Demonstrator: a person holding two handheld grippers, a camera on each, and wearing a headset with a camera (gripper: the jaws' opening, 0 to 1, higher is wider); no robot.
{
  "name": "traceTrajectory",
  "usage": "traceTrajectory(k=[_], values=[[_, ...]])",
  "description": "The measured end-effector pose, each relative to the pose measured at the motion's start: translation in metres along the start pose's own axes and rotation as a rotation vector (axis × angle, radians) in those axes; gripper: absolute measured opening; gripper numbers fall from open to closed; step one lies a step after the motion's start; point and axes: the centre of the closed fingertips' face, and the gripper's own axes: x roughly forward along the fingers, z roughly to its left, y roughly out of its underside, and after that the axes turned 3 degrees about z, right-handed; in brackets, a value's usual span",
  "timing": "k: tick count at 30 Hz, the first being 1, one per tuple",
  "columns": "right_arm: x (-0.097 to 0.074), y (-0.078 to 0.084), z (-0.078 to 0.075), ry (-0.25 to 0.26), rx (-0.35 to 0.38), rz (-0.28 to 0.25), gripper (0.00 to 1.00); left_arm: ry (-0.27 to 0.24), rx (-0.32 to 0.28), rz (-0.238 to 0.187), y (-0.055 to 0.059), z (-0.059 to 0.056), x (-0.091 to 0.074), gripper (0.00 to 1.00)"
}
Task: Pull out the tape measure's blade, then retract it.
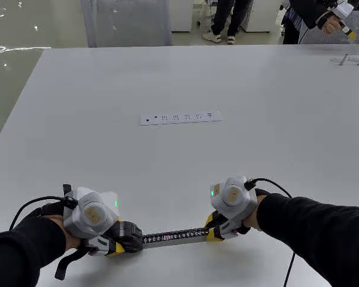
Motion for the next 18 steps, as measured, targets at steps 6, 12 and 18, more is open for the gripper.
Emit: traceTrajectory(k=[6,12,18], values=[[-0.0012,0.0020,-0.0003,0.002,0.003,0.002,0.09,0.000,0.000,0.000,0.0006,0.0008,0.0001,0.31],[-0.0024,0.0049,-0.0007,0.003,0.006,0.006,0.09,-0.002,0.000,0.000,0.0007,0.0005,-0.0003,0.31],[-0.0038,0.0074,-0.0003,0.005,0.006,0.009,0.09,-0.001,0.000,0.000,0.0010,0.0005,-0.0005,0.31]])
